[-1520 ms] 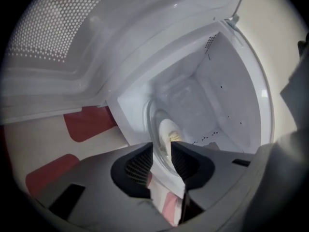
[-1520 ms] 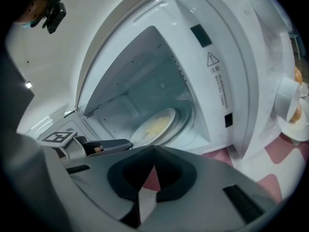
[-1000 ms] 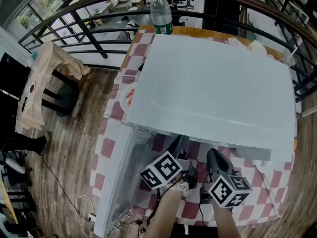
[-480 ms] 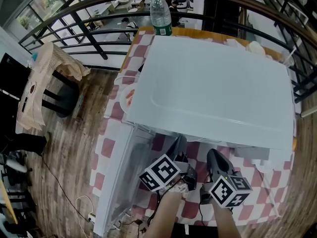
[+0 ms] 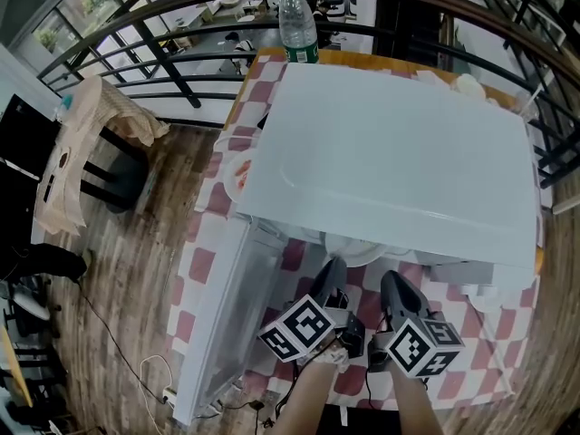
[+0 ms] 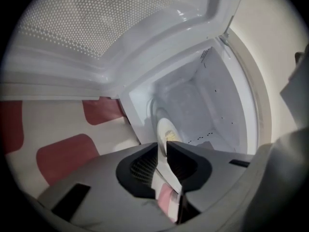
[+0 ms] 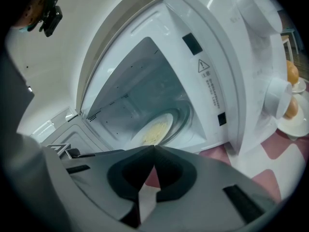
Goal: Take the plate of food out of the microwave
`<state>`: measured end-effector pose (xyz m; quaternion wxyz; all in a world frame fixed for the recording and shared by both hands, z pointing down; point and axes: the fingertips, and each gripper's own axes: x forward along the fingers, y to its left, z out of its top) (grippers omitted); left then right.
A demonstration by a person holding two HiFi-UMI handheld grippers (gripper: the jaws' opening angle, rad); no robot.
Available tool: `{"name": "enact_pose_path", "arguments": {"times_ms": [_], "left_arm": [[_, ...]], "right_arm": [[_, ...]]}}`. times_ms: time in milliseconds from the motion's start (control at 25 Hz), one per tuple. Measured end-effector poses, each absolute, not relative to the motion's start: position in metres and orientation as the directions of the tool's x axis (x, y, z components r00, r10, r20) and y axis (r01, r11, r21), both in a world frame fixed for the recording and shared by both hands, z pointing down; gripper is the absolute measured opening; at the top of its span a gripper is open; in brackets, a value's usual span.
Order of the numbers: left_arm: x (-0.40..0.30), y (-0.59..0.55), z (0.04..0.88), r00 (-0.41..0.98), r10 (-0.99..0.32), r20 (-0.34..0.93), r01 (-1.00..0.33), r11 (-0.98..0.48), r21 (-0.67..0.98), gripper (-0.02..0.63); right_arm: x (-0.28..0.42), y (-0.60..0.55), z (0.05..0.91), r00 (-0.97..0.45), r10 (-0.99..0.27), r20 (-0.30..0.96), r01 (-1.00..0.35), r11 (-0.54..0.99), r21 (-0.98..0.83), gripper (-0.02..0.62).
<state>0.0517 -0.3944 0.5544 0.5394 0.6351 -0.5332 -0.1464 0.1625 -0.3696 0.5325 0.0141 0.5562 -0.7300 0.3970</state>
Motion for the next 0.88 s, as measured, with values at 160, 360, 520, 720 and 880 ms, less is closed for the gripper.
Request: {"name": "enact_pose_path", "arguments": {"times_ms": [160,360,520,720,880], "left_arm": [[0.048,-0.392,0.549,0.383,-0.848,0.366,-0.497,0.144,0.856,0.177],[0.047,-0.399,0.555,0.398,-0.841,0.367,-0.463,0.161,0.872,0.219],[0.056,-0.407,0.562,0.436,-0.827,0.355,-0.418,0.164,0.894,0.221],[0.063,-0.412,0.566,0.457,-0.817,0.352,-0.405,0.162,0.9,0.204],[0.063,-0.413,0.569,0.454,-0.814,0.362,-0.411,0.169,0.896,0.187]], "right_arm": [[0.162,-0.367,0.532,-0.379,-0.802,0.461,-0.822,0.063,-0.565,-0.007],[0.163,-0.366,0.529,-0.379,-0.807,0.453,-0.815,0.059,-0.576,-0.008],[0.166,-0.365,0.53,-0.378,-0.806,0.456,-0.812,0.051,-0.582,-0.007],[0.172,-0.366,0.534,-0.369,-0.806,0.462,-0.809,0.033,-0.587,-0.006],[0.175,-0.367,0.531,-0.359,-0.814,0.456,-0.809,0.029,-0.586,-0.008]]}}
